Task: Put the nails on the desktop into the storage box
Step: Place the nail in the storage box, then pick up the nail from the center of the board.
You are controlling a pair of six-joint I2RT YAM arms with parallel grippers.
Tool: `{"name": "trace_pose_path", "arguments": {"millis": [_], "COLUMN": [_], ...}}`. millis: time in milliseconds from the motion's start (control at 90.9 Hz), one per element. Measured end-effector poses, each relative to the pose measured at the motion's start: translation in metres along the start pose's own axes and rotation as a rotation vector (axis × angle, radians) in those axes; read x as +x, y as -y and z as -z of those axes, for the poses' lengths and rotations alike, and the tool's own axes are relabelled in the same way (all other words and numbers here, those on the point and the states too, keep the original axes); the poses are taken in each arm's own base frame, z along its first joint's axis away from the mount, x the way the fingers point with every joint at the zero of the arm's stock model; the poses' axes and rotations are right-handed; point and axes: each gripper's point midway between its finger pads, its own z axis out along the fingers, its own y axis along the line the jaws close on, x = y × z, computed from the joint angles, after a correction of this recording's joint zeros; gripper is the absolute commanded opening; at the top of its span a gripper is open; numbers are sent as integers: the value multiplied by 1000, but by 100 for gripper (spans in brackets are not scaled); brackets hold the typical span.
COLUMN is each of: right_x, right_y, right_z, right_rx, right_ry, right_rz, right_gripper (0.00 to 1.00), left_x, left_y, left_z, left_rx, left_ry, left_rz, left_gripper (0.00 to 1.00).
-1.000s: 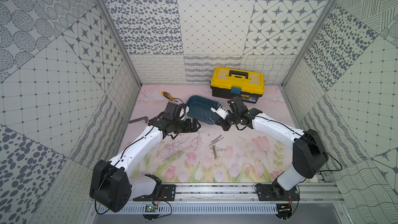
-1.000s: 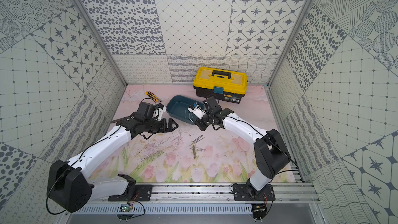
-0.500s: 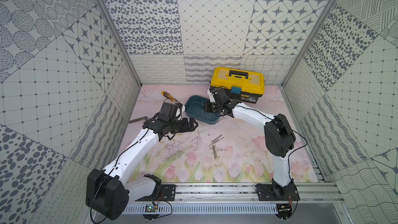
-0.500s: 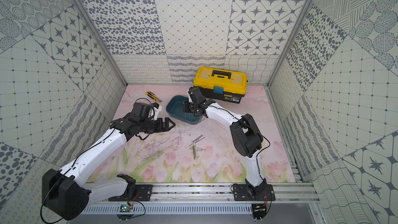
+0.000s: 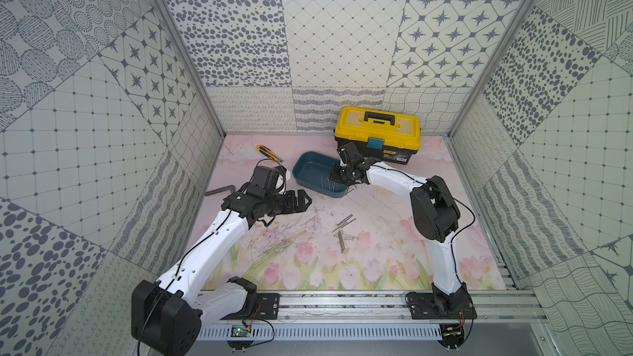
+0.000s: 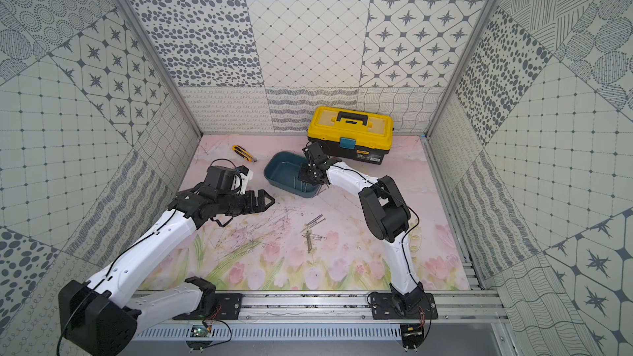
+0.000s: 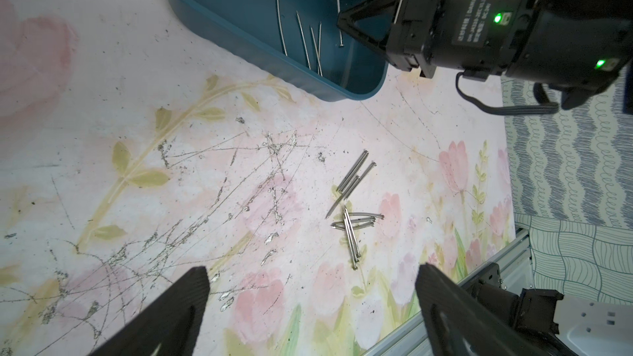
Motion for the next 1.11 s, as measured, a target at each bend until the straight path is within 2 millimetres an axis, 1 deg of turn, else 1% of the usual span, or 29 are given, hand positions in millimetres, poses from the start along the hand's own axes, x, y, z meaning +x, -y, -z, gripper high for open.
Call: {"name": "trace_pose_path", "arguments": {"millis": [22, 44, 55, 66, 77, 88, 99, 121, 253, 330, 396, 484, 572, 649, 704, 748, 792, 836, 891, 946, 1024, 1112], "right_x": [-1, -1, -2, -2, -2, -3, -3, -3, -4, -6, -11, -22, -32, -35, -36, -40, -43, -42, -39, -28, -8, 15], "right_y": [-1, -1, -1, -1, -2, -2, -2, -2, 0, -3, -8, -26, -58, -81, -86, -82, -71, -60, -40, -26, -12, 5], "right_z": [1, 1, 1, 2, 2, 2, 2, 3, 8, 18, 32, 60, 99, 129, 145, 154, 159, 160, 158, 155, 150, 148], "right_rx": [0, 1, 1, 2, 2, 3, 3, 4, 20, 24, 36, 59, 37, -21, -74, -99, -97, -89, -55, -20, 20, 61], "right_ry": [1, 2, 3, 3, 5, 5, 5, 5, 10, 22, 56, 151, 261, 320, 326, 325, 322, 310, 280, 227, 141, 43], "right_rz": [8, 9, 10, 4, 9, 10, 9, 11, 26, 47, 93, 212, 349, 424, 457, 471, 478, 489, 497, 518, 551, 578], "right_gripper": [45, 59, 66, 80, 88, 92, 94, 96, 97, 97, 96, 96, 97, 97, 96, 97, 97, 97, 96, 95, 91, 81], "left_x": [0, 0, 0, 0, 0, 0, 0, 1, 2, 2, 2, 2, 2, 2, 2, 2, 1, 1, 1, 2, 4, 8], "left_y": [0, 0, 0, 0, -1, -1, -1, -1, -3, -3, -3, -3, -3, -3, -3, -3, -3, -3, -3, -3, -4, -7], "left_z": [0, 0, -1, -1, -1, -1, -1, -2, -6, -7, -7, -7, -6, -6, -6, -6, -5, -5, -5, -5, -6, -9], "left_rx": [0, -1, -1, -1, -2, -2, -2, -3, -8, -10, -10, -10, -10, -9, -9, -9, -9, -8, -8, -9, -11, -15], "left_ry": [-1, -1, -2, -2, -3, -4, -5, -7, -19, -22, -23, -22, -21, -20, -19, -18, -17, -16, -15, -16, -21, -32], "left_rz": [0, 0, 1, 1, 2, 2, 2, 3, 7, 8, 9, 8, 8, 8, 7, 7, 7, 6, 6, 7, 10, 15], "left_gripper": [100, 99, 100, 99, 99, 100, 99, 100, 99, 100, 100, 100, 100, 100, 100, 100, 100, 99, 100, 100, 100, 99]}}
